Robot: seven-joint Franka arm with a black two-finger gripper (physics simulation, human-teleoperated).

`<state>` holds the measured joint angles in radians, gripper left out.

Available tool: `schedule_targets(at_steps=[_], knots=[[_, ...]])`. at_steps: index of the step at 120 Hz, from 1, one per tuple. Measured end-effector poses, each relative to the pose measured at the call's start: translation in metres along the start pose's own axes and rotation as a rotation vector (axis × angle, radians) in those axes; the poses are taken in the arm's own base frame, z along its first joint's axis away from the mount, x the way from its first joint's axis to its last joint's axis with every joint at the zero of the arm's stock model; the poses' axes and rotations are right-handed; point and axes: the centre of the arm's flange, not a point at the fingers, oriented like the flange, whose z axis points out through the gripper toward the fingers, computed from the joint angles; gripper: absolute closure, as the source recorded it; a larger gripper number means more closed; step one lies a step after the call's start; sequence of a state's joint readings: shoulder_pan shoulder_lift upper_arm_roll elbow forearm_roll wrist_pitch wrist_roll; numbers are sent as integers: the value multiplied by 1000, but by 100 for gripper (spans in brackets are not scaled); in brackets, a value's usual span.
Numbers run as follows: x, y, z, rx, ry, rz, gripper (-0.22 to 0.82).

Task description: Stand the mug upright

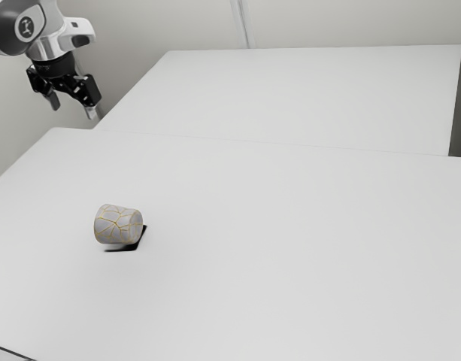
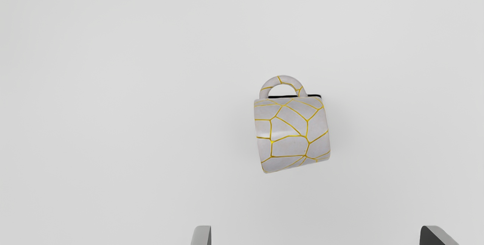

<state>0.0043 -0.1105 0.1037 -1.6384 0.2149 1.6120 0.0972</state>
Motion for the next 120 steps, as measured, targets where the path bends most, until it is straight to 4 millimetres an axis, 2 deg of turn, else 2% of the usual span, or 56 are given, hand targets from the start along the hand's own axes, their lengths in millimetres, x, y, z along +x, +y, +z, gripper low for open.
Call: schedule_targets(at_steps=[18,28,41,47,53,64,77,93,120], knots=[[0,-1,4,-2,-6,-24,0],[-3,-9,9,0,-17,-48,0],[-8,-32,21,-1,-40,-102,0],[-11,-39,32,-37,-58,-129,0],[-17,-55,44,-101,-77,-183,0],[-35,-86,81,-227,-138,-293,0],[-56,-105,136,-367,-230,-389,0],[-65,-110,186,-490,-305,-438,0],[-63,-122,264,-660,-388,-497,0]])
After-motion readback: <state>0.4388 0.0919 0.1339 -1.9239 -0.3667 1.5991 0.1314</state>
